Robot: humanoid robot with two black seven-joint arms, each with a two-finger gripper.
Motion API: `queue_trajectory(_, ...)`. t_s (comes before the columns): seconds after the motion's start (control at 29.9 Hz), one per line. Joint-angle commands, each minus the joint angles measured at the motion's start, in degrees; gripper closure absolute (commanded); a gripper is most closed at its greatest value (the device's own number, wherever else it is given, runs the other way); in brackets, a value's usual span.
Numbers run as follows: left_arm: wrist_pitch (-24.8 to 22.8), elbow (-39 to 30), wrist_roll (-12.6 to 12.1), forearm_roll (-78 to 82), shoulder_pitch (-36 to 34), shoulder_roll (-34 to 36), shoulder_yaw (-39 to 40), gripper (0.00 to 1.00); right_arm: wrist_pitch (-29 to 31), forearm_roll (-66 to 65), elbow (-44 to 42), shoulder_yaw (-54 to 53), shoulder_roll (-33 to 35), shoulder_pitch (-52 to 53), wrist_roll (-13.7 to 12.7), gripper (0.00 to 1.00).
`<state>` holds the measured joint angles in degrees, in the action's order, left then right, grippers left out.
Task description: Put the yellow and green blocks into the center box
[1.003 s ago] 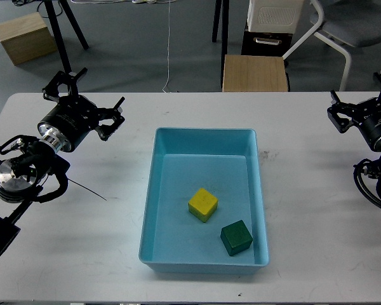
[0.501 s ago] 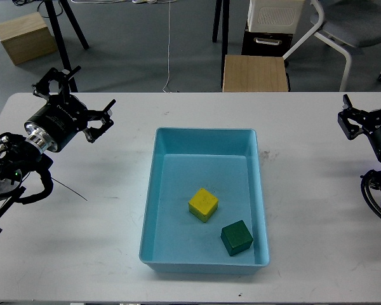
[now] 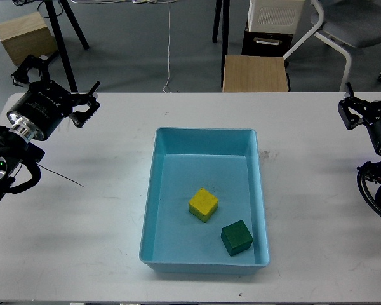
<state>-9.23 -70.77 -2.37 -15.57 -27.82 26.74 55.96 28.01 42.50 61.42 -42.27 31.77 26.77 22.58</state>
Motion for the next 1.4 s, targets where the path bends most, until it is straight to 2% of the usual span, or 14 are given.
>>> queue_trajectory(0.0,0.44,-0.15,-0.88,-2.45,2.24,-2.47,2.66,0.00,-0.01,-0.05,0.02,-0.10,-0.04,-0.05,-0.08,0.01)
queue_trajectory(0.23,8.34,0.20,-0.79,-2.45,4.71,-9.95,8.63,0.00,-0.01,-0.05,0.02,-0.36,-0.04,-0.05,0.01,0.01)
queue_trajectory(0.67,7.30,1.87,-0.71,-2.10,4.88,-13.03,7.85,0.00,-0.01,0.04,-0.25,-0.62,-0.21,-1.45,0.10,0.01)
queue_trajectory(1.04,7.38,1.34,-0.79,-1.83,5.15,-14.09,7.76,0.00,-0.01,-0.31,-0.07,-10.99,-7.68,-7.86,0.10,0.01)
queue_trajectory(1.37,7.38,1.16,-0.88,-2.01,5.50,-13.91,7.67,0.00,-0.01,-0.48,-0.33,-11.26,-8.21,-9.80,0.19,0.01)
